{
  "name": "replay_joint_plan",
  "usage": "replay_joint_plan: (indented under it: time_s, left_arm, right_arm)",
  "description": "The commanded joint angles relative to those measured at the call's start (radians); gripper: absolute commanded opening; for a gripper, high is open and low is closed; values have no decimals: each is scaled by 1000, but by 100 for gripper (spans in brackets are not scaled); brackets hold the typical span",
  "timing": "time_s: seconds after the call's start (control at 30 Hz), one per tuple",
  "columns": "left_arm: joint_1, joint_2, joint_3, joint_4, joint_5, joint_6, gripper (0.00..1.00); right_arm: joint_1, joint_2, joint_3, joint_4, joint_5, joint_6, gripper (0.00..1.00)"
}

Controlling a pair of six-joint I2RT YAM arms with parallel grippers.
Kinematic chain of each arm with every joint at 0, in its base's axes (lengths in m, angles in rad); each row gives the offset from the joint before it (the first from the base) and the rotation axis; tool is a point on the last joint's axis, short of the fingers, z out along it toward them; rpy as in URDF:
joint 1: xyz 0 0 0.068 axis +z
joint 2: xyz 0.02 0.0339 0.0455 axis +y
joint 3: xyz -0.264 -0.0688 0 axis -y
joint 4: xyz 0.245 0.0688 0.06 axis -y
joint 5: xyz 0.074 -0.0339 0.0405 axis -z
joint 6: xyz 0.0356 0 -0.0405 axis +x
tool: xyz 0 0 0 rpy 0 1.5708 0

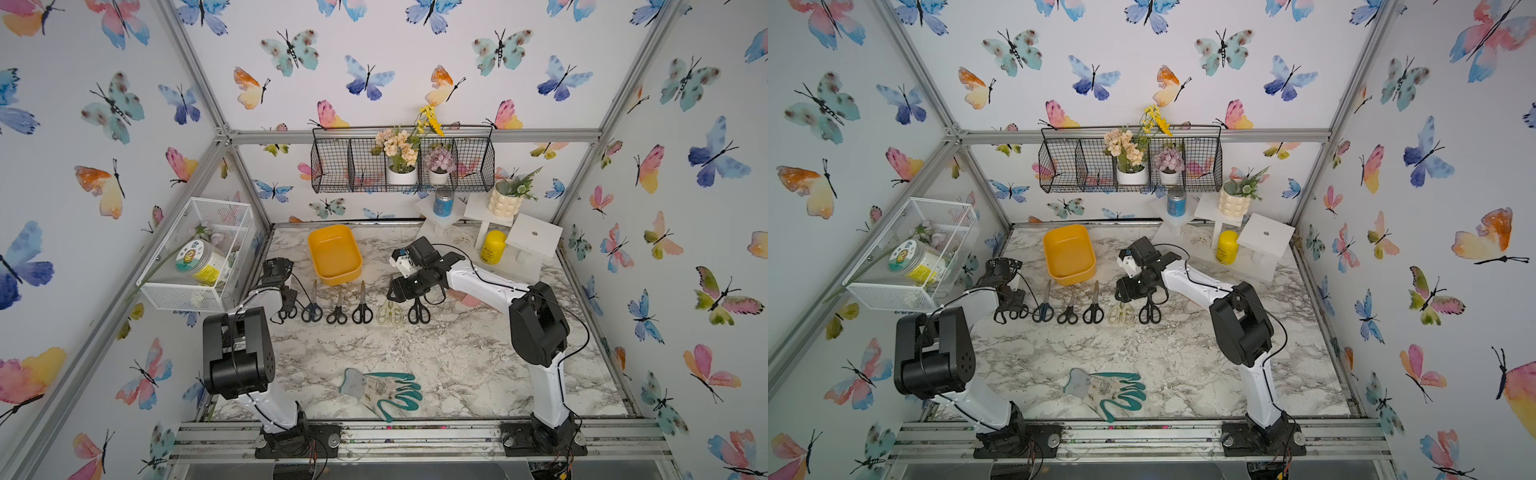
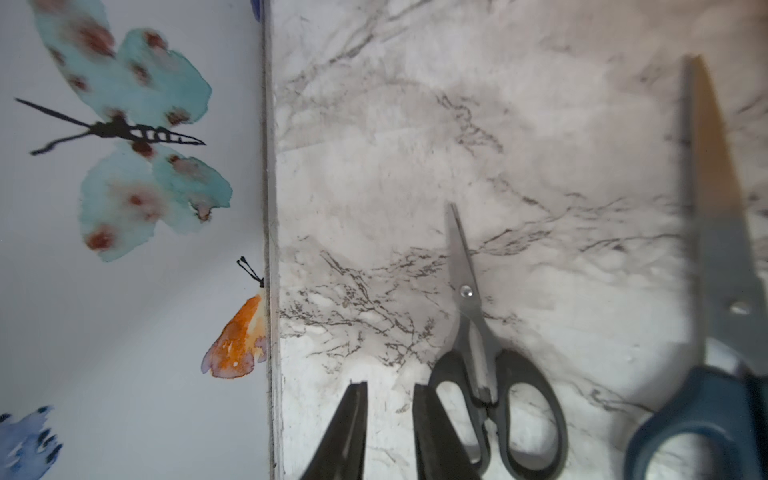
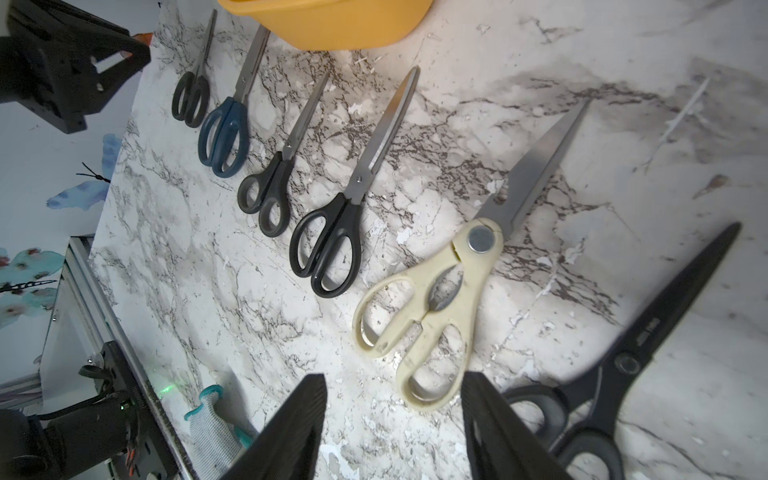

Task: Take the scissors out of the storage box
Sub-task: Place the scissors at the center of the board, then reset both arms

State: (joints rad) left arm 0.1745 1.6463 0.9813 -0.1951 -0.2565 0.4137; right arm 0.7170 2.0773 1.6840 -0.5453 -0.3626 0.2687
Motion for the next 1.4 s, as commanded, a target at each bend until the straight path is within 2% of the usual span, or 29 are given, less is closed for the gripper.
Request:
replay_joint_plan:
  time_s: [0.0,0.03,0.07,0.1,0.3,0.37,0.57,0.67,0.77,0.87,0.93,1.1,1.2,1.37]
  left_arm:
    - [-11,-108,6,-19,165,-103,37]
    - [-18,-131,-1,-12,198,-130,57]
    - [-29,-155,-9,-4,232,-154,100]
    - [-43,-176,-18,6,254,-176,99]
    - [-164,-262,-44,34,320,-243,99]
    - [-202,-280,-57,59,340,-280,99]
    - [-314,-313,-129,236,392,-421,99]
    - [-379,-302,-167,331,380,-452,99]
    - [-424,-277,-187,381,353,-459,99]
    - [-430,-260,-211,424,347,-460,99]
    - [-431,-257,-234,451,312,-436,99]
    - [-409,-265,-303,533,223,-386,99]
    - [-374,-279,-354,588,238,-393,99]
    - [-322,-319,-435,663,252,-418,99]
  right_arm:
    - [3,-25,28,-7,63,-16,68]
    - [3,-34,27,-3,79,-19,79]
    - [2,-45,23,7,95,-24,96]
    - [2,-55,15,18,110,-27,99]
    - [-13,-144,-50,63,266,-50,99]
    - [-37,-180,-96,103,281,-50,99]
    - [-161,-275,-217,159,342,-34,99]
    - [-232,-358,-354,274,378,-56,99]
    - [-332,-458,-510,416,363,-52,99]
    - [-431,-546,-653,562,326,-94,99]
    - [-480,-572,-722,647,351,-123,100]
    - [-651,-531,-791,713,384,-30,100]
    - [-660,-536,-878,817,479,-78,100]
    - [-668,-529,-974,941,554,-100,100]
